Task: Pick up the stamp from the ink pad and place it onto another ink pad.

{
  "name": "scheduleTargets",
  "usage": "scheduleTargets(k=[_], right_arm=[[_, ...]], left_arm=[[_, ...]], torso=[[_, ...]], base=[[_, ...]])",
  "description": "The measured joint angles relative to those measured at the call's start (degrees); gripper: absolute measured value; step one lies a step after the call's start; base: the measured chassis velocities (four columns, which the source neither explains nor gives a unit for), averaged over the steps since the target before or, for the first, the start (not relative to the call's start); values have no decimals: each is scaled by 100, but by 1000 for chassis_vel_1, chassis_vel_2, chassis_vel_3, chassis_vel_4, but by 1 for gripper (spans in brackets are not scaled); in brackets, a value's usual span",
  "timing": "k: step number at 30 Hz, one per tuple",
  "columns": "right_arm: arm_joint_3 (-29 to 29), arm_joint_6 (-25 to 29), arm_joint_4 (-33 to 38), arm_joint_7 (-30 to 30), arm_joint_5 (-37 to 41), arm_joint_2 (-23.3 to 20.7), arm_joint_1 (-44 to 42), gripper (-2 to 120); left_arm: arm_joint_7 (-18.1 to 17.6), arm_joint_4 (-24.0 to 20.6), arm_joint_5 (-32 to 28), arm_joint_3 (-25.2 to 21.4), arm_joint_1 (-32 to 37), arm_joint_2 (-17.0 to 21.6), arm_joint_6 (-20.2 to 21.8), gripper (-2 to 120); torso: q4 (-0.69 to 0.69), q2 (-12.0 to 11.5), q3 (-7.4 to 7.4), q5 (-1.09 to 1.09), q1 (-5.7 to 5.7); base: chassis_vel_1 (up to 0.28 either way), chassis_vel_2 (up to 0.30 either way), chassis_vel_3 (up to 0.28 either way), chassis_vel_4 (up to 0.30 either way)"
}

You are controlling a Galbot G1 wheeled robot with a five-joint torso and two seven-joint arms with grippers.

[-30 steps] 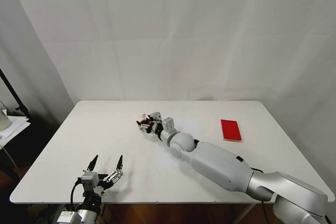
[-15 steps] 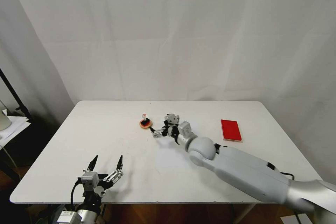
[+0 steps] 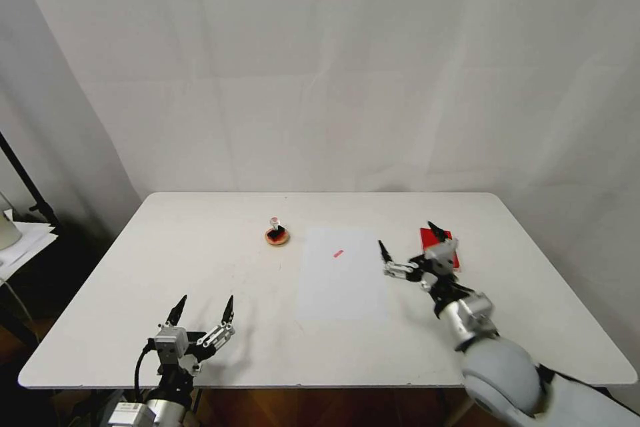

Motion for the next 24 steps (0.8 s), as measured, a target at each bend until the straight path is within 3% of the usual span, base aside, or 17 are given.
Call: scheduleTargets(k=[2, 3, 8, 17, 24], right_arm=[[617, 161, 262, 17, -359, 443, -1081, 100], [617, 161, 262, 17, -359, 443, -1081, 100], [1292, 474, 324, -29, -1259, 1417, -2217, 100], [1550, 834, 189, -54, -1730, 2042, -2986, 100], [1545, 907, 130, -108, -1724, 2142, -2985, 100]], left_arm=[[1, 0, 0, 0, 0, 0, 0, 100], [1, 0, 0, 0, 0, 0, 0, 100], [0, 0, 0, 0, 0, 0, 0, 100], [0, 0, 0, 0, -1, 0, 0, 100], [0, 0, 0, 0, 0, 0, 0, 100]], torso=[[1, 0, 0, 4, 0], [1, 0, 0, 4, 0], [0, 0, 0, 0, 0], [1, 0, 1, 0, 1], [2, 0, 1, 0, 1]], base=[[0, 0, 0, 0], [0, 0, 0, 0], [0, 0, 0, 0], [0, 0, 0, 0], [0, 0, 0, 0]])
